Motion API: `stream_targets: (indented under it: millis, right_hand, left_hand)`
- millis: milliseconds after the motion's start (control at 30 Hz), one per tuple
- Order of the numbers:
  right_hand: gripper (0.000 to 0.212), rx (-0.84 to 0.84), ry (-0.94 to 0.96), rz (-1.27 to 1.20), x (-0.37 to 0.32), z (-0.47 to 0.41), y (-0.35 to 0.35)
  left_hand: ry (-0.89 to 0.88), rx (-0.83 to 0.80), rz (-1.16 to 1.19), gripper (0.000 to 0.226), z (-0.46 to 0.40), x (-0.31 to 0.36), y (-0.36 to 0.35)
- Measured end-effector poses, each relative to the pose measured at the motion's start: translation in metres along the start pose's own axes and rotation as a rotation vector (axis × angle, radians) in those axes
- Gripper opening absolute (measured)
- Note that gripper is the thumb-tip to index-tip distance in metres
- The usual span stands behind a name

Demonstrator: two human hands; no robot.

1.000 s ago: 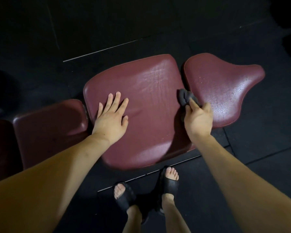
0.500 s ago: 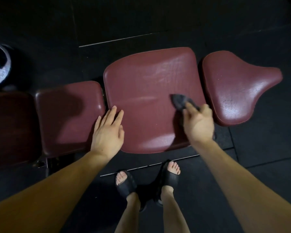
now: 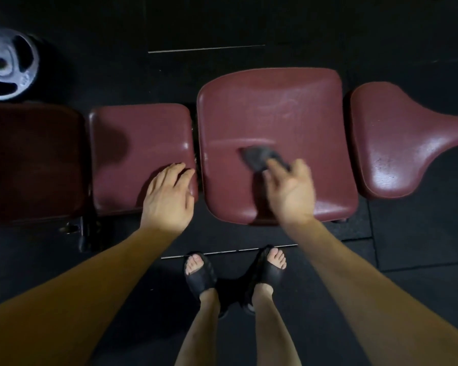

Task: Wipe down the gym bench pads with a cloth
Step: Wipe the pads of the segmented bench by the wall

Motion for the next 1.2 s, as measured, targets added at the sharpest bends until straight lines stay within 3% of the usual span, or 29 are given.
stream_targets:
  millis: [67,133,200,333,433,500,700,833,1000,1200]
  right_hand:
    - [0.037,0.062,-0.243,-0.02,0.016,-0.012,0.003]
    - [0.037,0.101,-0.365,-0.001,0.001,-0.008,-0.004]
    - [0.036,0.101,-0.274,0.0,-0.034,0.007,-0.013]
    - [0.035,-0.023,0.16,-0.029,-0.09,0.012,-0.032]
    - [0.046,-0.057,0.168,-0.033,-0.112,-0.035,-0.039]
    - [0.043,-0.081,0.176,-0.009,-0.116,-0.043,-0.043]
    - [0.033,-0.265,0.492,-0.045,-0.064,0.037,0.0]
    - [0.034,-0.226,0.501,-0.042,-0.072,0.013,-0.013]
    - [0.031,-0.133,0.237,-0.027,-0.111,-0.036,-0.043]
    - [0.028,-0.227,0.399,-0.069,-0.068,0.057,0.0]
  left_hand:
    - [-0.024,0.002,0.02,0.052,0.006,-0.002,-0.003]
    - [-0.04,0.017,0.022,0.052,0.011,-0.003,-0.003]
    - [-0.035,0.037,0.016,0.053,0.016,-0.006,-0.001]
    - [-0.049,0.068,0.011,0.054,0.026,-0.019,-0.003]
    - [-0.09,0.104,-0.004,0.054,0.026,-0.023,-0.007]
    - [-0.087,0.114,0.003,0.053,0.025,-0.022,-0.005]
    - [-0.041,0.067,0.084,0.052,0.024,-0.024,0.001]
    - [-0.058,0.123,0.077,0.051,0.028,-0.024,-0.002]
    - [-0.086,0.08,0.058,0.053,0.029,-0.028,-0.001]
    - [-0.091,-0.046,0.055,0.053,0.027,-0.027,0.011]
Point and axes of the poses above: each hand's wrist, its own z-axis away from the middle knuckle, its own y-axis out of the back of the hand, x = y × z, the point moved 2 cm from there along -z, towards the middle knuckle, and after that the axes turned 13 degrees about -y, right-handed, at the moved point
